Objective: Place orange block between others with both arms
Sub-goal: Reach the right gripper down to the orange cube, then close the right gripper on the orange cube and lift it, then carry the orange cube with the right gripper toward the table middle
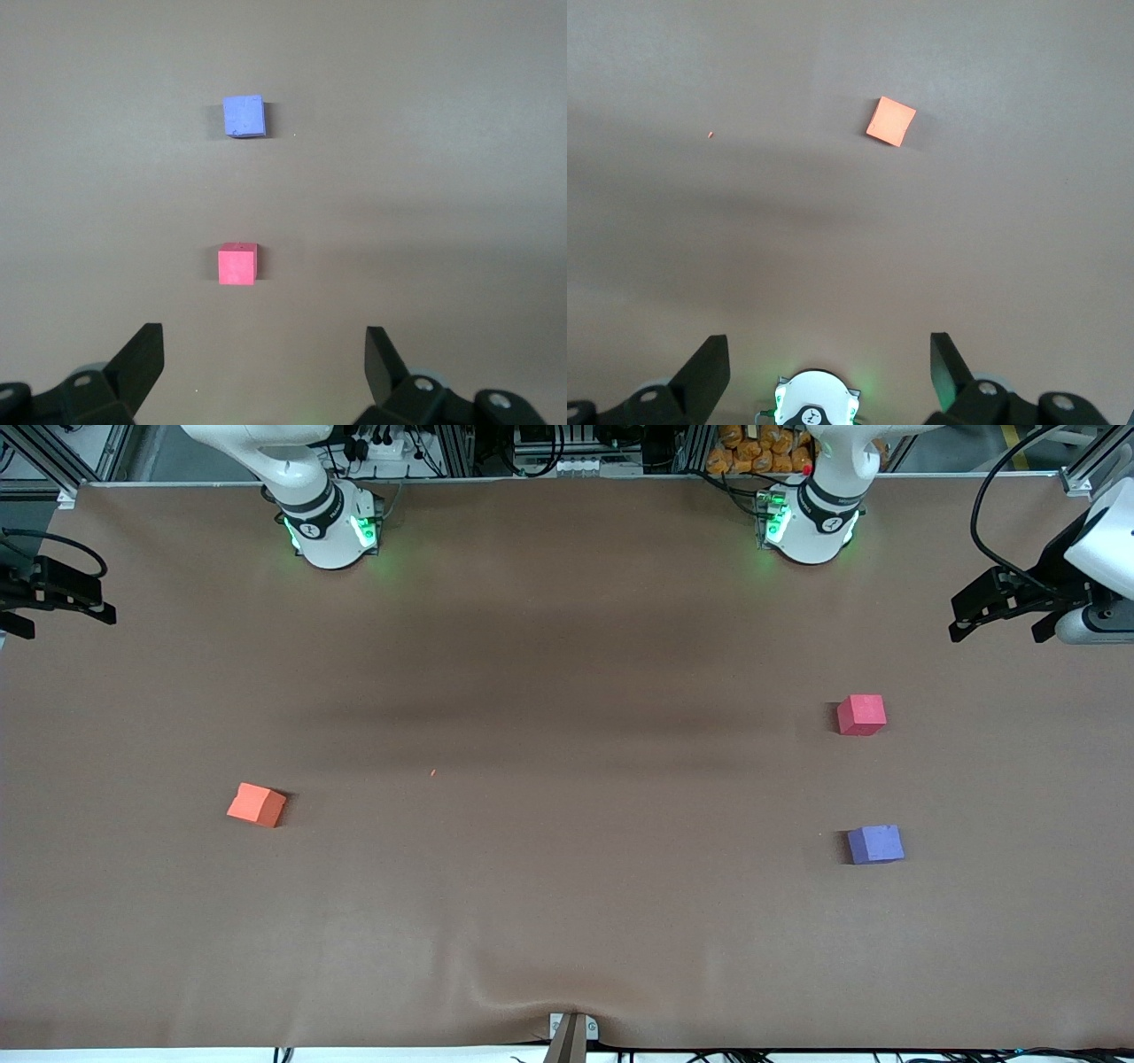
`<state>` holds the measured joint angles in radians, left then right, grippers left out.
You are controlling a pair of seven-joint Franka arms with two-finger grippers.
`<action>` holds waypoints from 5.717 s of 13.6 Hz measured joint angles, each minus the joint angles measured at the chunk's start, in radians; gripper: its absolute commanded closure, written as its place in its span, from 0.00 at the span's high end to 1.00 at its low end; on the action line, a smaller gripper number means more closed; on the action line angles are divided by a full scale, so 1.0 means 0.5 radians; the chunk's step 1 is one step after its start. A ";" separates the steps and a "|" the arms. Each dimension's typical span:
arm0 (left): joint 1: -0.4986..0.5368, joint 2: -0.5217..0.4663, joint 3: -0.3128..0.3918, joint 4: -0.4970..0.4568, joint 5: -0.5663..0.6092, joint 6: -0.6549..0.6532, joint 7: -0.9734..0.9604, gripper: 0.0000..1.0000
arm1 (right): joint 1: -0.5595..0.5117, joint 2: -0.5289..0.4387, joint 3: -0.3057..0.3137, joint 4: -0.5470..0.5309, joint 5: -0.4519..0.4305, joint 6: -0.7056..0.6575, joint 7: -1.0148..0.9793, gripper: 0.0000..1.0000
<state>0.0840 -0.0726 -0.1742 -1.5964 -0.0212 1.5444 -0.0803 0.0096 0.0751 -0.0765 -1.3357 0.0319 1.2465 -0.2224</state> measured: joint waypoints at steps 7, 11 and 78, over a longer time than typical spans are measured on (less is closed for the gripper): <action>0.022 0.005 0.001 0.000 0.010 -0.014 0.000 1.00 | 0.000 0.000 0.000 0.026 0.000 -0.020 0.000 1.00; 0.023 0.028 0.001 -0.002 0.011 -0.022 0.000 1.00 | 0.000 0.051 -0.001 -0.013 0.000 0.054 0.000 1.00; 0.071 0.178 -0.044 0.045 0.013 -0.125 0.085 1.00 | 1.512 1.335 0.043 -0.361 1.005 1.967 1.277 1.00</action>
<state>0.1198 0.0166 -0.1964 -1.5740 -0.0146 1.4820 -0.0380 0.7653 0.7425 -0.0552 -1.5161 0.5346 2.2303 0.4161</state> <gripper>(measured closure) 0.000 0.004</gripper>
